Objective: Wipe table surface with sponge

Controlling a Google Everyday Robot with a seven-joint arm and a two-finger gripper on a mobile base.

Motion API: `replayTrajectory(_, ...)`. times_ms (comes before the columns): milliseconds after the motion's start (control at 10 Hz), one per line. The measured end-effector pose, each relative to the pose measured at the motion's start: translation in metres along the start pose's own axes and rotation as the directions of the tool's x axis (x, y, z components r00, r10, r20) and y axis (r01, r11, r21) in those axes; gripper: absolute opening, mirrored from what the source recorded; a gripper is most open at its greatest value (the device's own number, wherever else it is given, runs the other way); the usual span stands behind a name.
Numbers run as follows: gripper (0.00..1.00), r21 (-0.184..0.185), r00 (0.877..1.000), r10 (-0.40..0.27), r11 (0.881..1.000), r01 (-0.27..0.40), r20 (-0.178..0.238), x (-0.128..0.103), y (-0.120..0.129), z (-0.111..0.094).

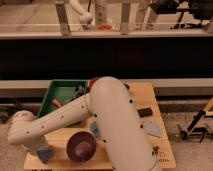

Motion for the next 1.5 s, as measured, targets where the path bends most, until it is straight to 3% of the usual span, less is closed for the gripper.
replayTrajectory(200,0.0,0.005,0.999,0.043,0.999,-0.043,-0.033,-0.02,0.007,-0.007)
replayTrajectory(500,0.0,-0.001,0.994,0.099,0.995,-0.099,-0.045,-0.012,0.031,-0.01)
replayTrajectory(900,0.0,-0.01,0.987,0.159,0.987,-0.159,-0.017,0.006,0.06,-0.014)
replayTrajectory(1500,0.0,-0.011,0.991,0.135,0.991,-0.136,-0.003,0.02,0.056,-0.013)
